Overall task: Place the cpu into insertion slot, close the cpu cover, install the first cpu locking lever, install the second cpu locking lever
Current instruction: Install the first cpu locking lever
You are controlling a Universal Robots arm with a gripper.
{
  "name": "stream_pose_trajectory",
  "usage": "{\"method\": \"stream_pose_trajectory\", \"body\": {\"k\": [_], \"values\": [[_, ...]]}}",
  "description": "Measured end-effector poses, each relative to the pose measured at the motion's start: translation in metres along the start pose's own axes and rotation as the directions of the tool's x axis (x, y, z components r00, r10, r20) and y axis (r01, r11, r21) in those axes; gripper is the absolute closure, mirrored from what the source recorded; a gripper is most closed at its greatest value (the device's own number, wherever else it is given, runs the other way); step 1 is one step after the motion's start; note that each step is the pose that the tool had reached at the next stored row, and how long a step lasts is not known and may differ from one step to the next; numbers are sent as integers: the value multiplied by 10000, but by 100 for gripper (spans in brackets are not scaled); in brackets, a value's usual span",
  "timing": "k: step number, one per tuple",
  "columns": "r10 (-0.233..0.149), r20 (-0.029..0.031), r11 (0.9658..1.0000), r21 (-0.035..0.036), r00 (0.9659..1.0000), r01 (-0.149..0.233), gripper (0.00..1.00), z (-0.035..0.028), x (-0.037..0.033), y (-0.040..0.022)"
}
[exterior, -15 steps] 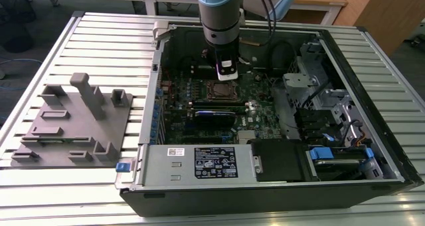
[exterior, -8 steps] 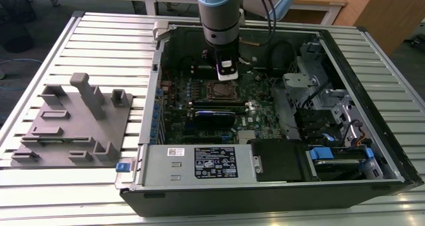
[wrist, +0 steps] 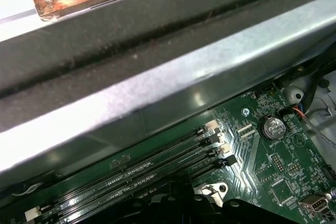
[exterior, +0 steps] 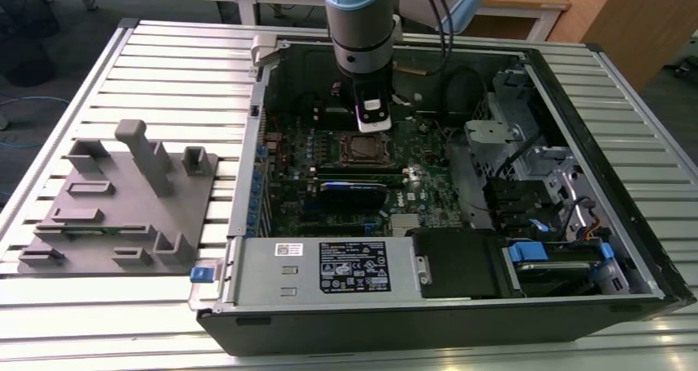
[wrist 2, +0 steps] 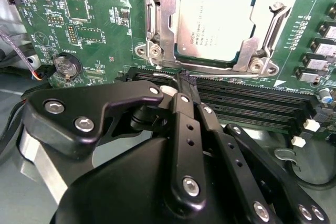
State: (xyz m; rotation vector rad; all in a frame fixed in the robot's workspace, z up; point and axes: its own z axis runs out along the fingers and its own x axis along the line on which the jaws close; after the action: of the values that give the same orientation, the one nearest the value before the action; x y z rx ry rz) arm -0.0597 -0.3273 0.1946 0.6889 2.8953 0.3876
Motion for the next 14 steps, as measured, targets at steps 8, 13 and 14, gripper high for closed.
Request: {"method": "stream_pose_trajectory", "body": {"k": [8,13,14], "values": [[0,3,10000,1,10000,0,89,-29,-1,10],[-9,40,10000,1,10000,9,89,-27,6,23],[-13,52,10000,-5,10000,13,89,-25,10,28]]}}
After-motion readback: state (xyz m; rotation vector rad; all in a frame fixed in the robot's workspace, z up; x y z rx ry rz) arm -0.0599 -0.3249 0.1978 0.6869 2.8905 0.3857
